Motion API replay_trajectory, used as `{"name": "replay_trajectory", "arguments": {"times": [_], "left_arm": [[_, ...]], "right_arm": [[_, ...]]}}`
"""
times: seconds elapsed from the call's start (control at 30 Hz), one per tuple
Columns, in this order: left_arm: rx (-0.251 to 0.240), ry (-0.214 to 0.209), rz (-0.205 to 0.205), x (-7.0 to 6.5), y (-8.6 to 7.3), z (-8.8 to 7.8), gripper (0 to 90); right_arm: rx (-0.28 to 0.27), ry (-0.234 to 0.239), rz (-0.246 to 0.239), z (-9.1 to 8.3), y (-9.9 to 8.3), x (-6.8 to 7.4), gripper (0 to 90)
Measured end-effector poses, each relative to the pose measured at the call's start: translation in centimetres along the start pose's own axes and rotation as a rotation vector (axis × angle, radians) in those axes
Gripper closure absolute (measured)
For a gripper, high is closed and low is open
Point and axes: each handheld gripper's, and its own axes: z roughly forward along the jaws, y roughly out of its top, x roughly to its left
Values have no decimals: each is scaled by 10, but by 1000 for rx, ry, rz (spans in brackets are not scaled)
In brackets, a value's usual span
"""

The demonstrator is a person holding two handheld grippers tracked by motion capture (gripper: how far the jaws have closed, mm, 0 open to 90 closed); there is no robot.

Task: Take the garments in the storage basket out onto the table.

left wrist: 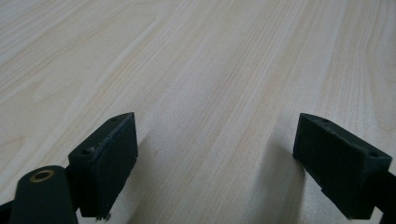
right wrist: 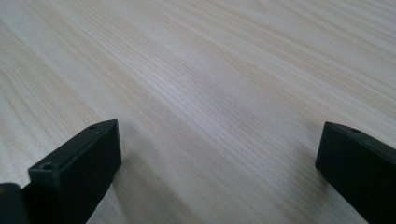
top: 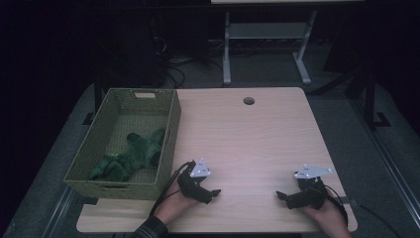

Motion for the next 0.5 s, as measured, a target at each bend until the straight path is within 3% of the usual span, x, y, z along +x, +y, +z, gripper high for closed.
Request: {"name": "replay_trajectory", "arguments": {"times": [0.27, 0.5], "left_arm": [[5, -2, -1, 0, 1, 0, 127], [54, 2, -2, 0, 6, -1, 128]], "right_arm": [[0, 0, 1, 0, 0, 0, 0], [2, 1, 6, 0, 0, 0, 0]]}}
